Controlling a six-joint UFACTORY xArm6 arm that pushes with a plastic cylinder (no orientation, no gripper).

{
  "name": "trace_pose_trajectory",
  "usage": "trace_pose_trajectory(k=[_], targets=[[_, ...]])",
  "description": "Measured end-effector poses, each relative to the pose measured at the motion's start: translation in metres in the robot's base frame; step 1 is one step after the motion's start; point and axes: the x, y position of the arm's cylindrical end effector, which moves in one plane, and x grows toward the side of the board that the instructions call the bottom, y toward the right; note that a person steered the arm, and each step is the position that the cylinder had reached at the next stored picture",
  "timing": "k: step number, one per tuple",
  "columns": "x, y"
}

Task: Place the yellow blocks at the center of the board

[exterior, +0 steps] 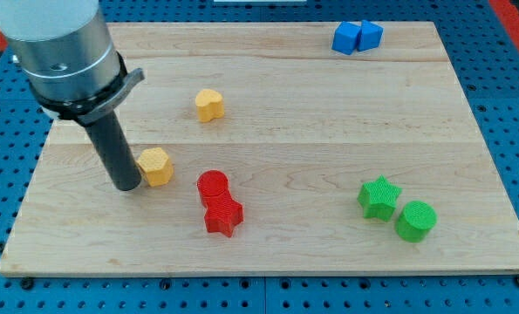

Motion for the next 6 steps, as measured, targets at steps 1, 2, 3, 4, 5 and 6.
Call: trace_pose_trajectory(k=[1,2,3,4,5,6], targets=[[0.014,0.017],[-0.020,0.068],[-0.083,0.075],[-0.085,0.067],[-0.103,0.019],[-0.135,0.038]])
